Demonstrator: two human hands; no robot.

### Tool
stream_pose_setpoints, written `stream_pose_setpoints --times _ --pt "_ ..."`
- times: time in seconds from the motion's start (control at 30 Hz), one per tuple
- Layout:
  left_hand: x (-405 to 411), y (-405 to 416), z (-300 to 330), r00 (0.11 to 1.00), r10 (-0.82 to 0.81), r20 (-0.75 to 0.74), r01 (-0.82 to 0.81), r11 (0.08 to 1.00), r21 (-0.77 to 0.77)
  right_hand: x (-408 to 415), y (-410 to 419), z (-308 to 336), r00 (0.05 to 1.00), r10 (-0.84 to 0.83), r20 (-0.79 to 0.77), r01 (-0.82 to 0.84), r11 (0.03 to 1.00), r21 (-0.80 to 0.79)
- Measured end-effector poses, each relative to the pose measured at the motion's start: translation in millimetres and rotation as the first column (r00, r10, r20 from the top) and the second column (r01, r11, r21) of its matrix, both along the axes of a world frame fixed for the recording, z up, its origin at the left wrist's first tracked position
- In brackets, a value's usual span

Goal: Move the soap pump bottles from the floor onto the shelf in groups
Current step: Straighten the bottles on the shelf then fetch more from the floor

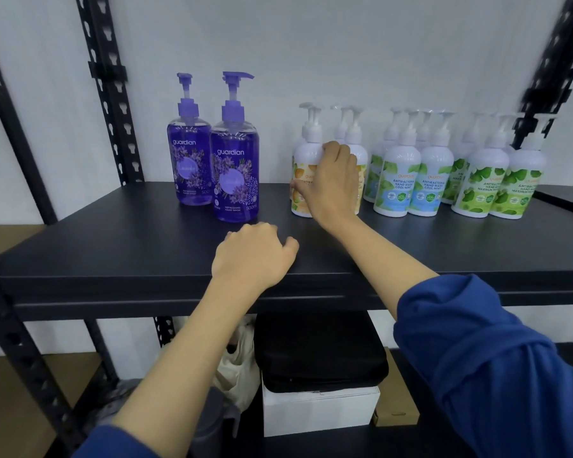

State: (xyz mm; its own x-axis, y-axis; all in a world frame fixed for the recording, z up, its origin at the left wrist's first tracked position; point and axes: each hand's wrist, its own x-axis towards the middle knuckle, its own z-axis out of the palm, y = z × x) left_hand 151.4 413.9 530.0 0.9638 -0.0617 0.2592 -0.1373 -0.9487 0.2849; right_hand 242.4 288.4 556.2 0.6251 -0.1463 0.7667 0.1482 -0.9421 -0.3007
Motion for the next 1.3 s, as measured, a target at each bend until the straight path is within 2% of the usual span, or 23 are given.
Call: stream_pose_setpoints --times 0.97,1.3 --pt "0.5 -1.1 1.1 1.000 0.005 0.027 -0.005 1.000 -0.004 1.4 -1.2 -1.3 1.000 -0.026 -0.001 0.026 0.999 -0.022" --pt "-1.2 -2.4 5.2 1.000 0.010 -0.005 -0.010 1.000 0.006 -18.2 -5.2 -3.3 0.987 0.122 -0.108 -0.108 0.987 0.120"
